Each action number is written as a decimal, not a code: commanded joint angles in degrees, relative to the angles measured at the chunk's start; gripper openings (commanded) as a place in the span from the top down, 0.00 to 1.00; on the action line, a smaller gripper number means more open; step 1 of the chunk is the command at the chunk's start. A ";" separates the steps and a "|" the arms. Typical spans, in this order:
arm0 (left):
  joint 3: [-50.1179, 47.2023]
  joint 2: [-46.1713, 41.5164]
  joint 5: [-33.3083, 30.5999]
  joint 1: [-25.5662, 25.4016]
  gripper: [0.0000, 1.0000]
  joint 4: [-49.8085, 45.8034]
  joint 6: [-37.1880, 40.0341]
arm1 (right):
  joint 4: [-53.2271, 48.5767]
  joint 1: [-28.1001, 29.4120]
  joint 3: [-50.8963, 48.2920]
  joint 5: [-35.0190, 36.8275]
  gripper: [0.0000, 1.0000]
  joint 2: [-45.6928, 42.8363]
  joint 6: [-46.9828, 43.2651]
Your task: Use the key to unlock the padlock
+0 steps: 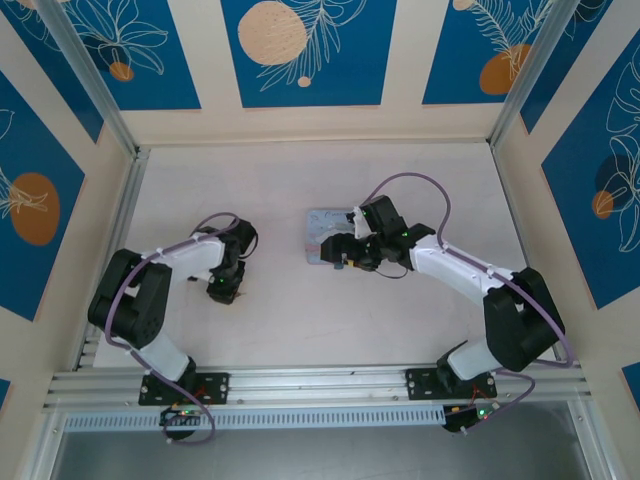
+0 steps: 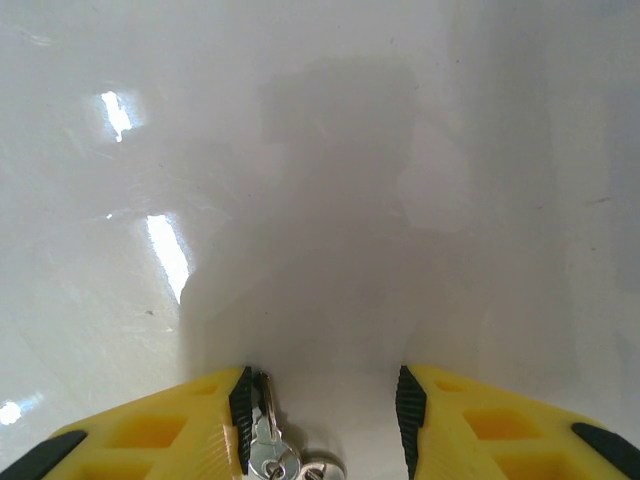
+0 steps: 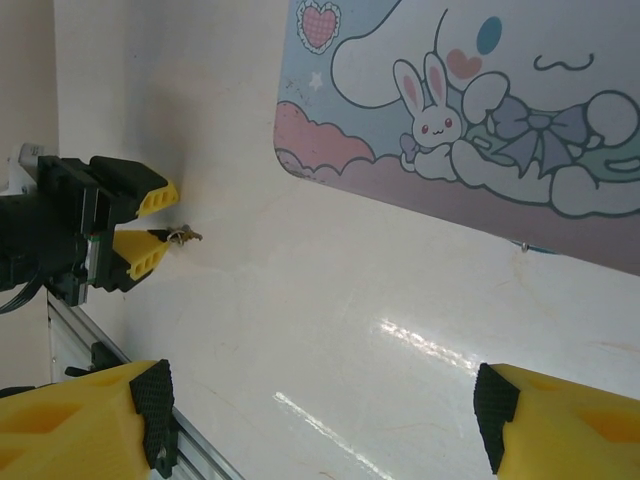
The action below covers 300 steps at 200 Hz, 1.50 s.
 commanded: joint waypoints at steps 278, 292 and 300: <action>-5.31 -0.40 4.28 -7.56 0.94 9.25 -2.25 | 3.05 1.65 0.87 -1.14 0.19 1.76 1.69; -4.25 -0.23 3.64 -7.57 1.00 8.86 0.93 | 2.79 1.59 0.87 -0.82 0.19 1.48 1.60; -3.53 -0.26 3.15 -7.56 1.00 8.61 3.09 | 2.70 1.57 0.78 -0.70 0.19 1.21 1.64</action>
